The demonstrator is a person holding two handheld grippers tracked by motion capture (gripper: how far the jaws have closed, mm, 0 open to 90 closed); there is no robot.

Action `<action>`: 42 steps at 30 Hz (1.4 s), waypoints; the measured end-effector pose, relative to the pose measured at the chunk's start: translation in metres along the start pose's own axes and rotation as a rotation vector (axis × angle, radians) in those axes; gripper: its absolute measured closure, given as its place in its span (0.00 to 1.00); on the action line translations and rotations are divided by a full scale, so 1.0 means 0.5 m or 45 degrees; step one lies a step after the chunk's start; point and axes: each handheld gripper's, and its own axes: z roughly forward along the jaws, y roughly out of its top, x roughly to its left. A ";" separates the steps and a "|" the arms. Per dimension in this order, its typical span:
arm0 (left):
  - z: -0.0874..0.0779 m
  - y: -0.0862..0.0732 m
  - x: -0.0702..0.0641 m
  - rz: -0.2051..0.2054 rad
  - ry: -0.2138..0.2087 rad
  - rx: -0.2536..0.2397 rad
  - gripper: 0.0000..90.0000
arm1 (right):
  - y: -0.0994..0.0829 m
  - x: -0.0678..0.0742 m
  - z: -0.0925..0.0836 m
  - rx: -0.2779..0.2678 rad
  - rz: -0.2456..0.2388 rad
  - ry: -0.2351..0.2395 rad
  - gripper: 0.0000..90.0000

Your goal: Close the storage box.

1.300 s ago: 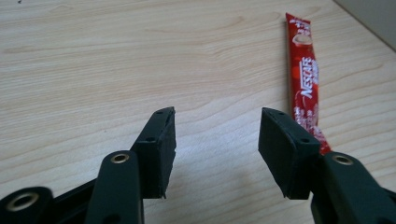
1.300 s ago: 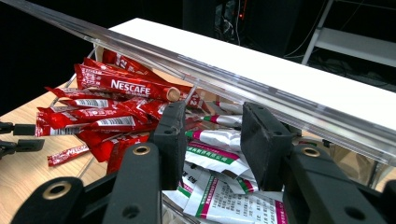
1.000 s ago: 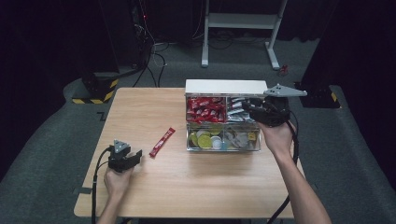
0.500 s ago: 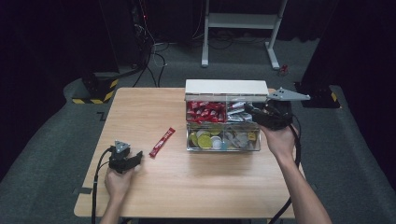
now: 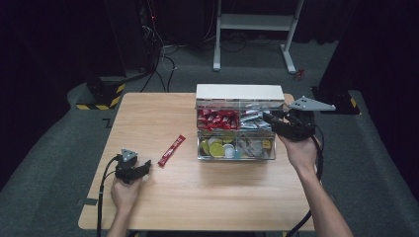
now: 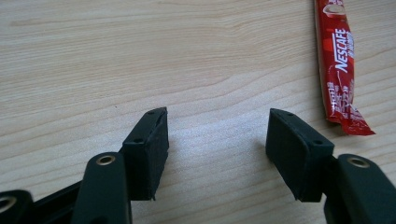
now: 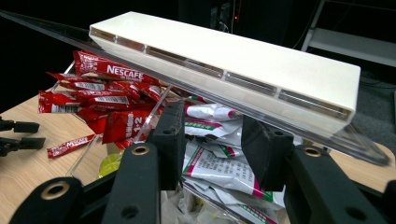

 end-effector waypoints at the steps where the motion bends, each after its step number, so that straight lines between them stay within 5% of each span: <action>1: 0.000 0.000 0.000 -0.001 0.000 0.000 0.44 | -0.002 -0.001 -0.002 -0.006 0.001 -0.002 0.67; 42: 0.000 0.000 0.000 -0.001 0.002 0.000 0.44 | -0.086 -0.024 -0.025 0.035 0.030 -0.037 0.66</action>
